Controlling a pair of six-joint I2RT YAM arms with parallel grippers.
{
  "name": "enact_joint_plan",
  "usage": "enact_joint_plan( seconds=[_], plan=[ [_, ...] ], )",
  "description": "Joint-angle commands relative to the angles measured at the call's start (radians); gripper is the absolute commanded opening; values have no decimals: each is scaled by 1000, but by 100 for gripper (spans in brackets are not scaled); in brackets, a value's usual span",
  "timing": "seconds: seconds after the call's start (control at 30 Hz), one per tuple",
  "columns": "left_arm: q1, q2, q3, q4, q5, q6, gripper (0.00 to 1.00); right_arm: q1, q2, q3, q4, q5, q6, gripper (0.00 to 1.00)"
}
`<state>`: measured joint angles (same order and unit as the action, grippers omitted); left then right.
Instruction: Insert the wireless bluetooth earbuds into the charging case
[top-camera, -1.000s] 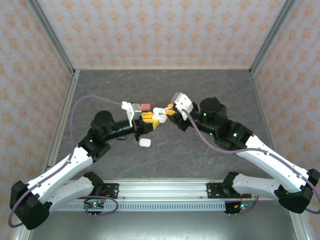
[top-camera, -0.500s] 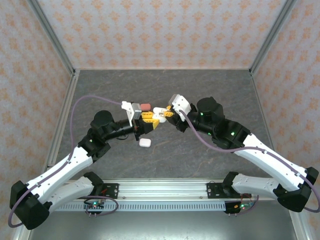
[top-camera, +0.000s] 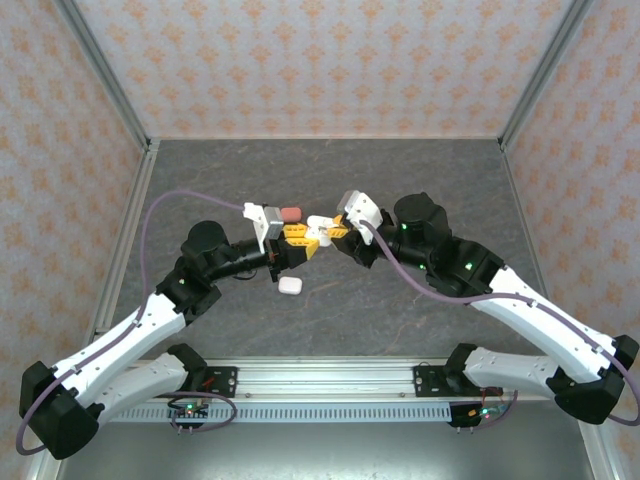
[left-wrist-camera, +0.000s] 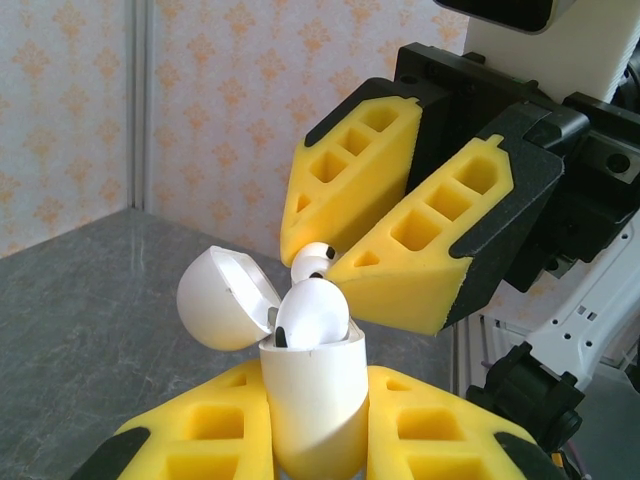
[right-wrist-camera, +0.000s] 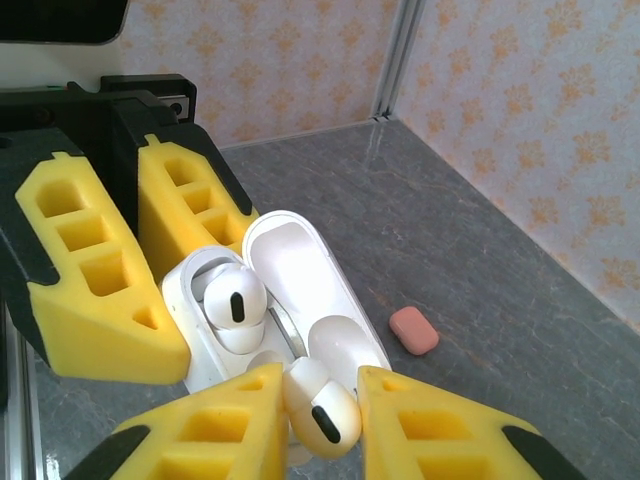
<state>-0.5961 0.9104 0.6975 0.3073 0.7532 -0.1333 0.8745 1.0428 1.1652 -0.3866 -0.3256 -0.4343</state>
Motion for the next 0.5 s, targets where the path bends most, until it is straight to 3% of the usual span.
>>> enact_joint_plan(
  seconds=[0.0, 0.47],
  plan=[
    [-8, 1, 36, 60, 3, 4, 0, 6, 1, 36, -40, -66, 30, 24],
    [-15, 19, 38, 73, 9, 9, 0, 4, 21, 59, -51, -101, 64, 29]
  ],
)
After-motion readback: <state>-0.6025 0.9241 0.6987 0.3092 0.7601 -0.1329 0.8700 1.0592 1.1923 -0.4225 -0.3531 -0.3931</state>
